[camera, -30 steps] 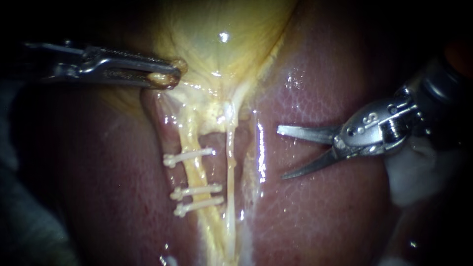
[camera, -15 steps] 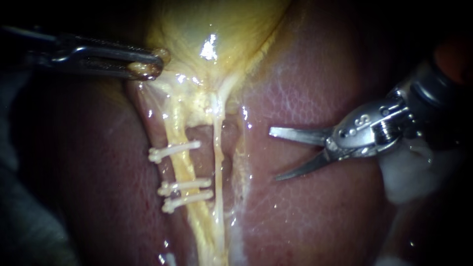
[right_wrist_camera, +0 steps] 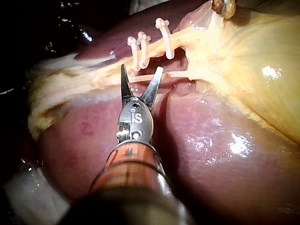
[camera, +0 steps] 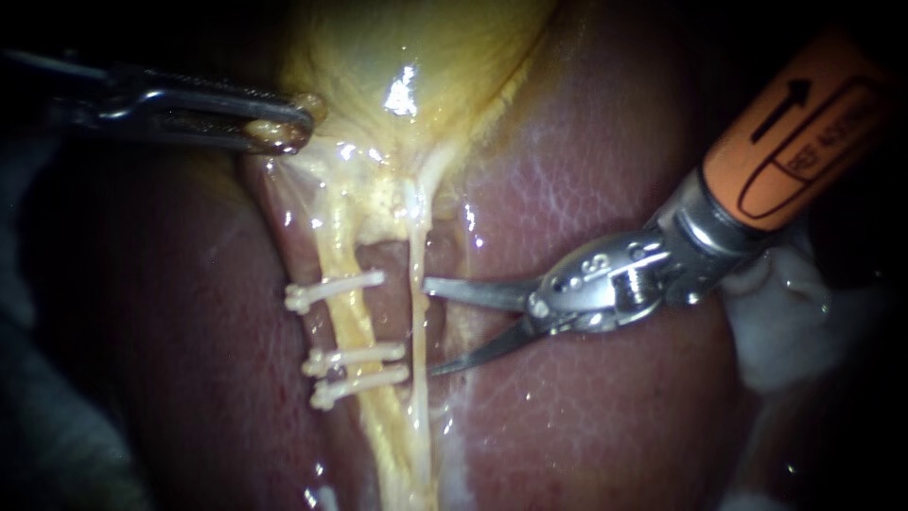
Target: Go to the cutting position left tube
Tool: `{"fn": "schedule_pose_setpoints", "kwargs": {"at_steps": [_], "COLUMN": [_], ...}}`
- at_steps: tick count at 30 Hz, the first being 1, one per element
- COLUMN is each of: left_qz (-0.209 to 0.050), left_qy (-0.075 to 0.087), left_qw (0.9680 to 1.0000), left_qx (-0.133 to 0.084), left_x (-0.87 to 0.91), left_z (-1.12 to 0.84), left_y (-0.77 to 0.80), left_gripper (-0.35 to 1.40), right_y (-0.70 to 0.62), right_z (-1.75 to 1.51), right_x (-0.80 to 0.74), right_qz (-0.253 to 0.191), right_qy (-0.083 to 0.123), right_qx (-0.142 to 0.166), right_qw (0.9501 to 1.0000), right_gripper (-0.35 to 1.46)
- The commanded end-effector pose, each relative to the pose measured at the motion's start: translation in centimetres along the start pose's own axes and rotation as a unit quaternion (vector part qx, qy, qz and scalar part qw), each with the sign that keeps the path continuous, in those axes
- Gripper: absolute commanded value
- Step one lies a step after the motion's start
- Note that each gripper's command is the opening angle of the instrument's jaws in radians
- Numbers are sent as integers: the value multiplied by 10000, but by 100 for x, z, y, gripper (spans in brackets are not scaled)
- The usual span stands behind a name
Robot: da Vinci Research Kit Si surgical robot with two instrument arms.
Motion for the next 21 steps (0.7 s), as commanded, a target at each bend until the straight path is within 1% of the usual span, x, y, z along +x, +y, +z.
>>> {"fn": "schedule_pose_setpoints", "kwargs": {"at_steps": [1,4,7,10,12,17,21], "left_qz": [0,0,1,1,1,1,1], "left_qy": [0,0,0,-1,-1,-1,5], "left_qw": [10000,10000,10000,10000,10000,10000,10000], "left_qx": [0,-1,-1,-1,-2,-2,12], "left_x": [0,0,0,0,0,0,0], "left_z": [0,0,0,0,-1,-1,0], "left_y": [0,0,0,0,0,0,0], "left_gripper": [-35,-35,-35,-35,-35,-35,-35], "right_y": [2,9,16,23,28,38,44], "right_z": [4,15,22,26,28,32,37], "right_x": [-2,-9,-17,-23,-27,-33,-34], "right_qz": [61,217,468,626,696,846,903], "right_qy": [22,106,206,266,279,410,480], "right_qx": [42,220,414,610,674,887,1040], "right_qw": [10000,9995,9978,9958,9949,9916,9893], "right_gripper": [143,143,142,140,140,140,140]}}
